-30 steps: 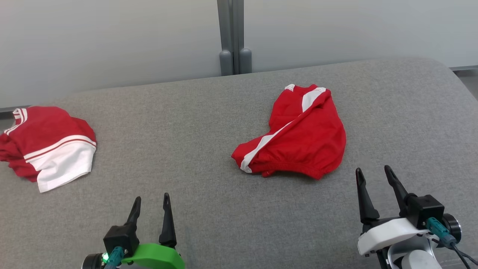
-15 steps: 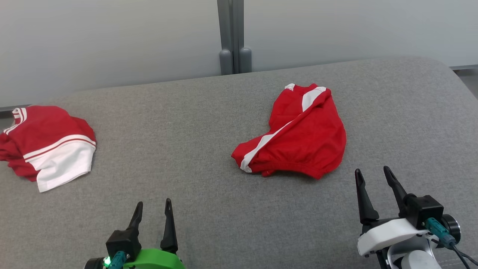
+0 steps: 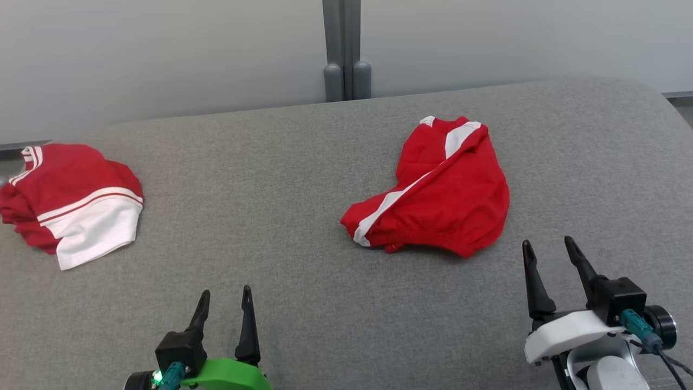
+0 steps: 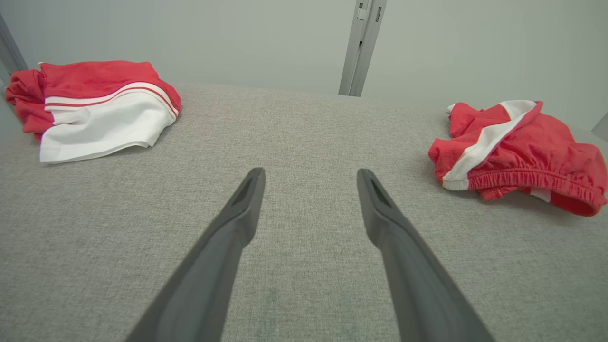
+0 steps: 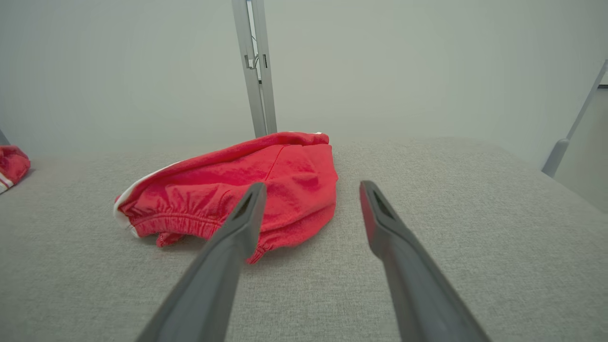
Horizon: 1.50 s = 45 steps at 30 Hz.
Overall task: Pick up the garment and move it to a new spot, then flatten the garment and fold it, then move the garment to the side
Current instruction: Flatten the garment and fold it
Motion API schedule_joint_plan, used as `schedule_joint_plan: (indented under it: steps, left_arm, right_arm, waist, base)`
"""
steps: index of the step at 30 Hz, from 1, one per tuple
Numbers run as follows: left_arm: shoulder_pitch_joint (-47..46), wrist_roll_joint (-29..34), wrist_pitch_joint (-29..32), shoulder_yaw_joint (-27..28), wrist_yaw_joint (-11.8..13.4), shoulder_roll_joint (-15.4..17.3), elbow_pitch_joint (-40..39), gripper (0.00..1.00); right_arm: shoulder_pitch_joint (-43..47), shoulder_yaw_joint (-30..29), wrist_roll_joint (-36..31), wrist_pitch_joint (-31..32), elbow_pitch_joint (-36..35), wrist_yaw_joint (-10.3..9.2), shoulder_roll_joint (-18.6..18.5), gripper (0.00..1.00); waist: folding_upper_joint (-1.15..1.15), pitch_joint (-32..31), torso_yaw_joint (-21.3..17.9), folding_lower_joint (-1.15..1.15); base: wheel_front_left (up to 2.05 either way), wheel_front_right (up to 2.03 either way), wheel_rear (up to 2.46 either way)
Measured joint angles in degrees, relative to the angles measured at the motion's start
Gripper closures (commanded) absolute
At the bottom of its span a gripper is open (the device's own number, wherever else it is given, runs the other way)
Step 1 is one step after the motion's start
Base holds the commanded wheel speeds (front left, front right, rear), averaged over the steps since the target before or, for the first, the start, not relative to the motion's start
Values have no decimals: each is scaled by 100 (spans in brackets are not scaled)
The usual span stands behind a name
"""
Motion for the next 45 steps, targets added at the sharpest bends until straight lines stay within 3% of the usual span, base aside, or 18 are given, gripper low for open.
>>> schedule_joint_plan:
  steps: [8, 13, 21, 32, 33, 34, 37, 38, 45]
  left_arm:
    - [-207, -7, 0, -75, -3, -1, -186, 0]
    - [-434, -4, 0, -221, -12, -1, -347, 0]
    - [-656, -76, 0, -380, 52, -2, -416, 0]
    - [-843, -102, 0, -388, 90, -1, -490, 0]
    - [-844, -102, 0, -390, 90, -1, -490, 0]
    - [-844, -102, 0, -392, 92, -1, -489, 0]
    - [-848, -102, 0, -392, 98, -1, -487, 0]
    - [-850, -102, 0, -390, 99, -1, -487, 0]
    - [-866, -83, 0, -354, 99, -1, -488, 0]
  right_arm:
    - [-1057, -234, -999, 1, 430, 0, -52, 0]
    - [-2042, -149, -1388, 201, 1270, 1, -678, 0]
    - [-3307, 582, -1519, 431, 2651, 3, -1441, 0]
    - [-4491, 1825, -1093, 498, 4189, 3, -1784, 0]
    - [-4550, 1896, -1060, 495, 4269, 3, -1798, 10]
    - [-4618, 1984, -1011, 495, 4374, 3, -1801, 51]
    - [-4771, 2162, -858, 471, 4613, 3, -1802, 93]
    - [-4830, 2234, -831, 463, 4687, 3, -1804, 100]
    - [-5103, 2473, -653, 290, 4944, 3, -1836, 100]
  waist:
    - [0, 267, 162, 0]
    - [0, 536, 332, 0]
    - [0, 1065, 735, 0]
    - [0, 1627, 1310, 0]
    - [0, 1653, 1339, 0]
    - [0, 1680, 1371, 0]
    - [0, 1731, 1422, 0]
    - [0, 1733, 1421, 0]
    - [0, 1691, 1330, 0]
  base:
    - [0, 0, 0]
    - [0, 0, 0]
    - [0, 0, 0]
    - [0, 0, 0]
    - [0, 0, 0]
    - [0, 0, 0]
    - [0, 0, 0]
    - [0, 0, 0]
    - [0, 0, 0]
